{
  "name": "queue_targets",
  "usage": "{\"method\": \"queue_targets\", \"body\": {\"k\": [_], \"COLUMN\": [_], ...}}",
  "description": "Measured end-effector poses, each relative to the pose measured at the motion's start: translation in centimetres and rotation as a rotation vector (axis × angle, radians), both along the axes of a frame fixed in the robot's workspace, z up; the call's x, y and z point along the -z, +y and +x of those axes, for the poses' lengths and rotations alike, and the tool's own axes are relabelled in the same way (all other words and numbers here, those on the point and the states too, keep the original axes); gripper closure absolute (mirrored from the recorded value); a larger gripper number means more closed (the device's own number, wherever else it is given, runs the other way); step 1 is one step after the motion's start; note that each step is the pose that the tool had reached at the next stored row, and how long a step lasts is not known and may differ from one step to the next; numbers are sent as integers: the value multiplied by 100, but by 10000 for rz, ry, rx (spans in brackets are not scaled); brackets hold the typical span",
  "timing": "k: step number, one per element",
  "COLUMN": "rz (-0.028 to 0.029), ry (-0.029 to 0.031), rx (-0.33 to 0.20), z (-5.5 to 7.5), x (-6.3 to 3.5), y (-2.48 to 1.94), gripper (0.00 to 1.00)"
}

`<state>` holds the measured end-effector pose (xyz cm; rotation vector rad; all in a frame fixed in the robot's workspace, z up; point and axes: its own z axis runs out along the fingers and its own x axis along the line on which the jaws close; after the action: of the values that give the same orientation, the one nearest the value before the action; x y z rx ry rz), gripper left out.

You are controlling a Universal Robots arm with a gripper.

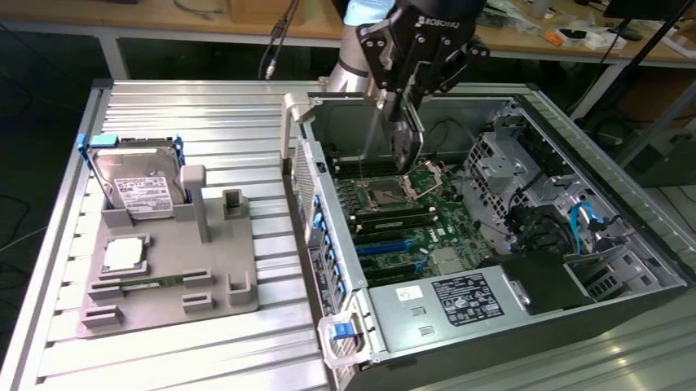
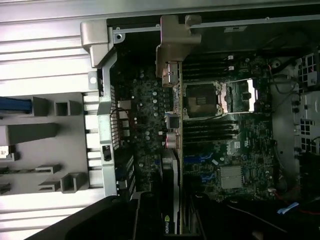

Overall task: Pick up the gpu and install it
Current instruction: 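Pick up the gpu and move the gpu toward the slot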

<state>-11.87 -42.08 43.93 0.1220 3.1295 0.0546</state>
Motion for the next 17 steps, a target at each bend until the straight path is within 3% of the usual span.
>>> {"method": "queue_targets", "body": {"k": [10,17], "rz": [0,1], "ry": [0,0], "rx": [2,-25], "z": [493,533], "x": [11,11], "y": [-3,-3], "gripper": [73,73]}}
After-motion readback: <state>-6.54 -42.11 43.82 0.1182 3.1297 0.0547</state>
